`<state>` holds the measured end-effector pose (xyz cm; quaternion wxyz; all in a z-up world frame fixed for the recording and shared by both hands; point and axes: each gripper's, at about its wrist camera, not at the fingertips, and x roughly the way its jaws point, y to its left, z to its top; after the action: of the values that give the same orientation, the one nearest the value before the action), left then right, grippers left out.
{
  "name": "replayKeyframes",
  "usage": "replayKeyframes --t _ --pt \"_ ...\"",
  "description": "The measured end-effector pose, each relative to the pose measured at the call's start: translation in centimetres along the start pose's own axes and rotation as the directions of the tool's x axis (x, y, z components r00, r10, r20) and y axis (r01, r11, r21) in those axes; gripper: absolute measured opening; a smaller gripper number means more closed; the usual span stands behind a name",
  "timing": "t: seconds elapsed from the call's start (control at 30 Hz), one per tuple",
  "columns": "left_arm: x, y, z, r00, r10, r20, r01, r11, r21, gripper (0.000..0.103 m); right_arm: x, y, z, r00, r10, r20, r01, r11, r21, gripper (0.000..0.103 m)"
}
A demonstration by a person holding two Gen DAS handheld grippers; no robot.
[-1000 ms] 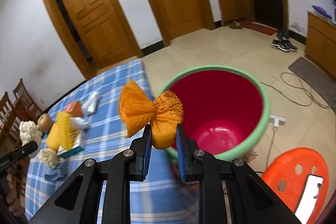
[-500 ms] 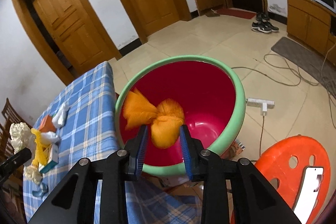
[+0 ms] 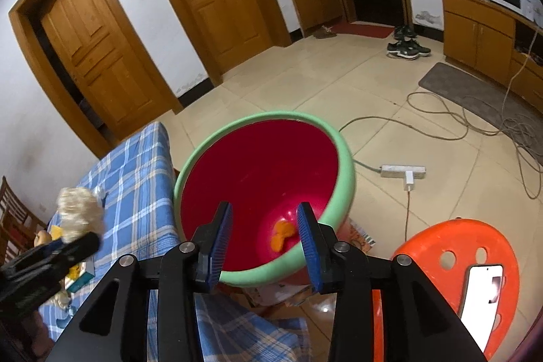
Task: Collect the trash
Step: 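Move the white tissue over the red bucket and open the left tool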
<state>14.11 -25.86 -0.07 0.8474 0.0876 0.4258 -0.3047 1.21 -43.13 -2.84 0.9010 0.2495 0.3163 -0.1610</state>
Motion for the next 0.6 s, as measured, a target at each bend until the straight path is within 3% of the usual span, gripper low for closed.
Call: replayKeyframes --t 0.3,0.4,0.47,0.6 --pt "5.0 -3.7 1.0 0.999 -0.019 -0.042 0.022 0.998 0.06 0.039 -1.0 -2.5 -0.3 1.0 -0.016 0.018 0.015 0.997 0.077 0.041" --pt "6.2 -4.3 1.3 0.998 -0.022 -0.065 0.026 0.998 0.065 0.05 -0.9 -3.0 -0.5 1.0 -0.018 0.014 0.017 0.996 0.09 0.041" --pt "6.4 -4.5 1.3 0.998 -0.007 -0.068 0.012 0.998 0.064 0.063 -0.8 -3.2 -0.6 1.0 -0.015 0.012 0.014 0.995 0.095 0.041" --pt "6.2 -4.6 1.2 0.998 0.003 -0.064 0.001 0.998 0.06 0.065 -0.7 -3.1 -0.7 1.0 -0.011 0.008 0.01 0.995 0.095 0.041"
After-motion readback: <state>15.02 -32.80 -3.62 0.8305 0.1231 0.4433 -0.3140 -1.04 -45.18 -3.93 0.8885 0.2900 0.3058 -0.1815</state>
